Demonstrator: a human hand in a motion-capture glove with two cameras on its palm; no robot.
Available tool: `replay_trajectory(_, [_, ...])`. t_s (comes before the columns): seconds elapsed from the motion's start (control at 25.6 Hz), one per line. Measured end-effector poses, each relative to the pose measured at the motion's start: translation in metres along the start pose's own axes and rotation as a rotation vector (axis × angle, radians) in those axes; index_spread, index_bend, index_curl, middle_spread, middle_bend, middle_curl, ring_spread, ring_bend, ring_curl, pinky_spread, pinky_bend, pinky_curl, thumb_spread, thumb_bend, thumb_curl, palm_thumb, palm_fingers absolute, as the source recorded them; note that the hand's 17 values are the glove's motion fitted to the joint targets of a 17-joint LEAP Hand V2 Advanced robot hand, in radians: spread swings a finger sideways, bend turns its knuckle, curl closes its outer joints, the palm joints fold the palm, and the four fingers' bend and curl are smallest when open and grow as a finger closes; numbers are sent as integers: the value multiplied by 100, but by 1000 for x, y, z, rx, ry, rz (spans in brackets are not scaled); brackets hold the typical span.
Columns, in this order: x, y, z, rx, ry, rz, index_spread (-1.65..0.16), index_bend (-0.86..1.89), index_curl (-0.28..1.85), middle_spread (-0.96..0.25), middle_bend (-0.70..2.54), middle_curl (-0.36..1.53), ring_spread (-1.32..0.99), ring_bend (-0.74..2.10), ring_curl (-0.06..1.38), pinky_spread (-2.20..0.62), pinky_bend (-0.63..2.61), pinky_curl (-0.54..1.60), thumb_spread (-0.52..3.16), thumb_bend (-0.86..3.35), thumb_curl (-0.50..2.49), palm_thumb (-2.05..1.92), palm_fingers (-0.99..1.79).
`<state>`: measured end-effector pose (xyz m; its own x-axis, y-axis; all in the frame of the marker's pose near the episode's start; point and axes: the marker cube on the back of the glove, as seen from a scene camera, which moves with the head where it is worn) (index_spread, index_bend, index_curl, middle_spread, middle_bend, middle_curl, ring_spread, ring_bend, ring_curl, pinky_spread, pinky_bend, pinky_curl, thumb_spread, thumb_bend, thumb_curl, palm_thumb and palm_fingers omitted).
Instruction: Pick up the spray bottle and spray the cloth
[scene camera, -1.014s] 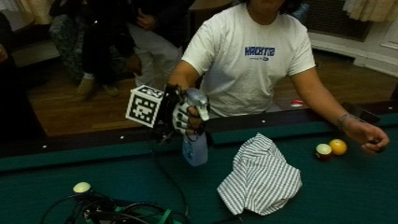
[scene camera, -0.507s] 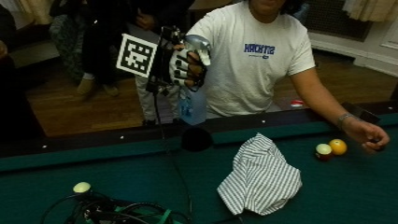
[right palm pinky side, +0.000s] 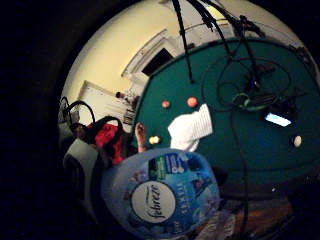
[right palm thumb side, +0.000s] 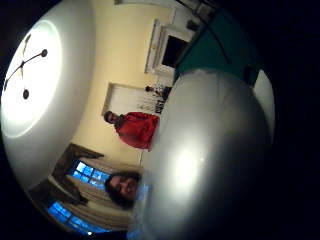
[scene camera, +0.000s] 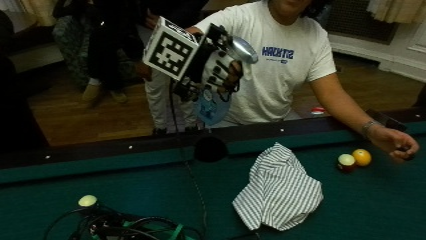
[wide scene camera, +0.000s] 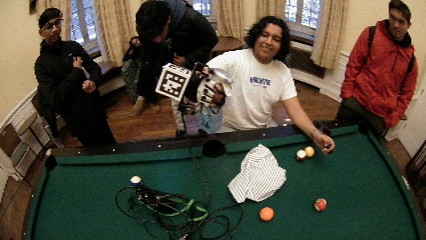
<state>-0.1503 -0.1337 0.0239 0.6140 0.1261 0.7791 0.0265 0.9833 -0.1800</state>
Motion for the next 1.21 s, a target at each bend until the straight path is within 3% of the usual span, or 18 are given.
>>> replay_trajectory(0.62, [72,9,166,-691,566,349,-25,41,58,-21,70,57,-20,81,49,-30,50,42,36,-3,77,94,139])
replay_trajectory(0.82, [109,6,206,-783,751,426,-25,40,58,-21,70,57,-20,81,49,-30,50,42,36,-3,78,93,139])
replay_trajectory(1.21, [157,21,246,-890,874,602,-25,39,59,-21,70,57,-20,81,49,-30,50,42,37,-3,80,93,139])
